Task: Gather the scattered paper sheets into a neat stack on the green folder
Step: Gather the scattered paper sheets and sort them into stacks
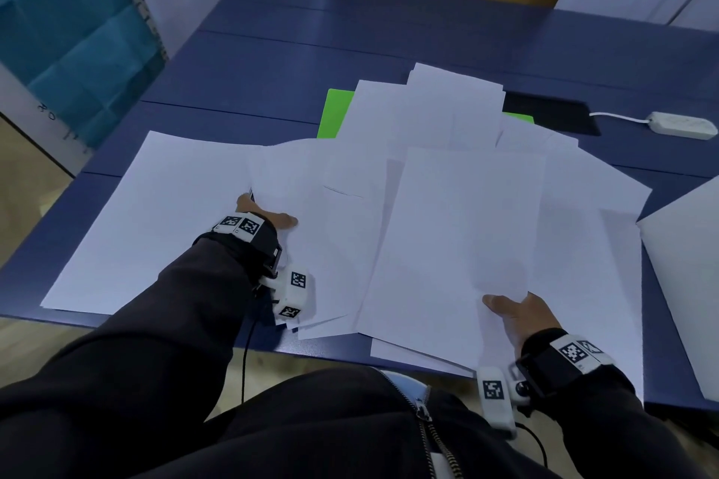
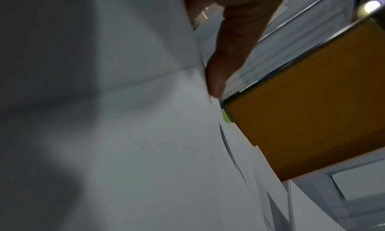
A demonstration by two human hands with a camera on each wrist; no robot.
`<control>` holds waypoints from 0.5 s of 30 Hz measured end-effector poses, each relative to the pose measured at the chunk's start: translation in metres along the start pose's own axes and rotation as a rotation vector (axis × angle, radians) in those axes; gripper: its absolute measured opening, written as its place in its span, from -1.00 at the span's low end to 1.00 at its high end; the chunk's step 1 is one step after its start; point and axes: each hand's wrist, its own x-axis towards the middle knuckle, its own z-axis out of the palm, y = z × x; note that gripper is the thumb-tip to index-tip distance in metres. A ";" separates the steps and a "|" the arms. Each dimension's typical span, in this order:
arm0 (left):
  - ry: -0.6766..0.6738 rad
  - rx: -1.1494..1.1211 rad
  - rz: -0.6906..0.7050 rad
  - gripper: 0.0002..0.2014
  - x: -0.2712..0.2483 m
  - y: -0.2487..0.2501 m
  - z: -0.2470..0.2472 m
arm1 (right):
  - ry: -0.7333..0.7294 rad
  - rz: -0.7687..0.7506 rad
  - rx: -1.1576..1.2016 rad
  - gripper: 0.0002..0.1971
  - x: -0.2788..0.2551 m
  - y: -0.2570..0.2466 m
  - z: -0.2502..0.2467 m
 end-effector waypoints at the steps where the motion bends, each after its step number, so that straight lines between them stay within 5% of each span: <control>1: -0.036 0.032 -0.006 -0.17 0.000 -0.001 -0.001 | -0.001 -0.004 0.004 -0.88 -0.001 0.000 0.000; 7: -0.058 0.235 0.112 -0.47 -0.001 0.002 0.002 | 0.006 -0.021 0.012 -0.76 -0.013 -0.012 -0.001; 12: -0.017 0.153 0.203 -0.57 0.002 0.000 -0.012 | 0.027 0.008 -0.003 -0.83 -0.013 -0.013 -0.005; 15: -0.027 0.065 0.272 -0.60 0.003 -0.005 -0.020 | 0.070 0.036 -0.027 -0.52 -0.007 -0.011 -0.008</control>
